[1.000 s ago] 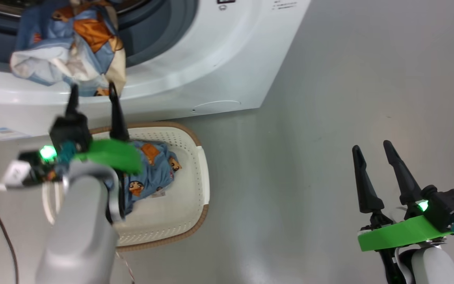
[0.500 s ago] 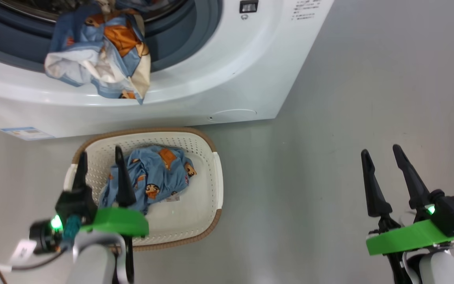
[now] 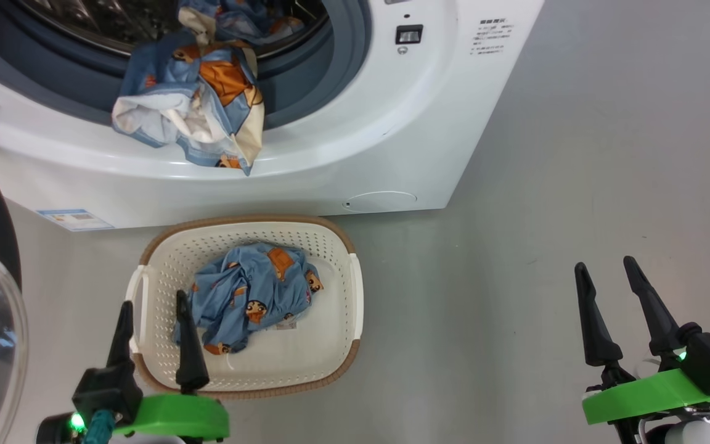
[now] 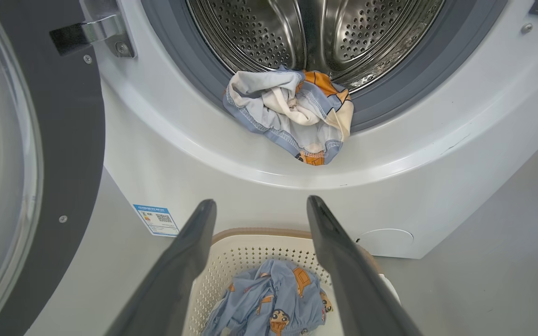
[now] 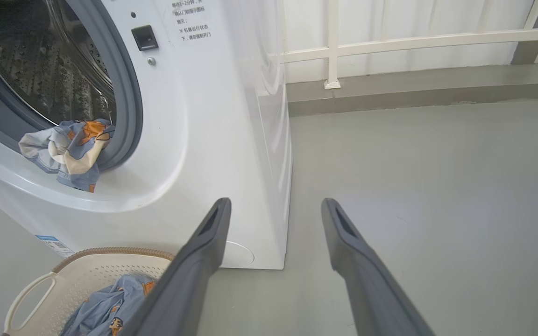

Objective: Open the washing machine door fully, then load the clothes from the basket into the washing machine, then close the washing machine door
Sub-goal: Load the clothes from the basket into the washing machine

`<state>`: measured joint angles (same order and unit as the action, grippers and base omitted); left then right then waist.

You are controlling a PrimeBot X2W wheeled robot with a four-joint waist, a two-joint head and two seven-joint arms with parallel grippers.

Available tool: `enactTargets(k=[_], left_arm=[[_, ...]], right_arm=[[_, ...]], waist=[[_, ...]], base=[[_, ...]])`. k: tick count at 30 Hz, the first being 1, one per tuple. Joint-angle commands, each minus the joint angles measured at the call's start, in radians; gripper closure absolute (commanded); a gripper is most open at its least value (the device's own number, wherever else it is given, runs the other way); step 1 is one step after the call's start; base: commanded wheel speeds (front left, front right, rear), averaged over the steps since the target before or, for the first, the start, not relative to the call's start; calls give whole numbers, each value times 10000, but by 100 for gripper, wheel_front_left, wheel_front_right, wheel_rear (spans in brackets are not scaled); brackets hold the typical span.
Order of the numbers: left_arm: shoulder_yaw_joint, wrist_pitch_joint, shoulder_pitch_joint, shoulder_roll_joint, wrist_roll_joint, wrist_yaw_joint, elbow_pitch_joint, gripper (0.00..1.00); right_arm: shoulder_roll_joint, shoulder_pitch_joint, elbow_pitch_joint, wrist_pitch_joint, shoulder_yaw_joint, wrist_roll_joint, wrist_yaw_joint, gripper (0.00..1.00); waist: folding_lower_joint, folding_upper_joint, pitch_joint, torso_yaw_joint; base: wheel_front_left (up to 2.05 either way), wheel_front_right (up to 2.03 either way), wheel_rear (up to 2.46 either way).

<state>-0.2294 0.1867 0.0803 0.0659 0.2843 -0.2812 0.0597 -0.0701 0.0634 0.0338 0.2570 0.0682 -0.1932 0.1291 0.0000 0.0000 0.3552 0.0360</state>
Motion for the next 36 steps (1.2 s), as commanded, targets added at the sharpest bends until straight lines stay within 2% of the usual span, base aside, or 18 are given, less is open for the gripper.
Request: enactTargets(k=[1,11,23,31,36], left_arm=[[282,-86,-183,223,-28,-157,-507,0],[231,-449,-403,438,-156,-350,-1207,0],[228,-681,-305,640,-213,-430,-1257,0],[238,-1305,434,874,-204,-362,-1041,0],[247,-2025,1338,1125,18,-16,-601,0]], right_arm=[[-130,-102,-267,48,-226,13,16,0],[-86,-61,-146,48,-236,64,16,0],[45,-6,-53,48,-262,49,16,0],[129,150,-28,48,-384,-25,16,0],[169,238,3,48,-436,-90,16,0]], waist=[[0,0,-16,43],[0,0,101,-74],[0,0,89,-345],[0,0,212,-691],[0,0,347,-962]], base=[[0,0,0],[0,0,0],[0,0,0],[0,0,0],[0,0,0]])
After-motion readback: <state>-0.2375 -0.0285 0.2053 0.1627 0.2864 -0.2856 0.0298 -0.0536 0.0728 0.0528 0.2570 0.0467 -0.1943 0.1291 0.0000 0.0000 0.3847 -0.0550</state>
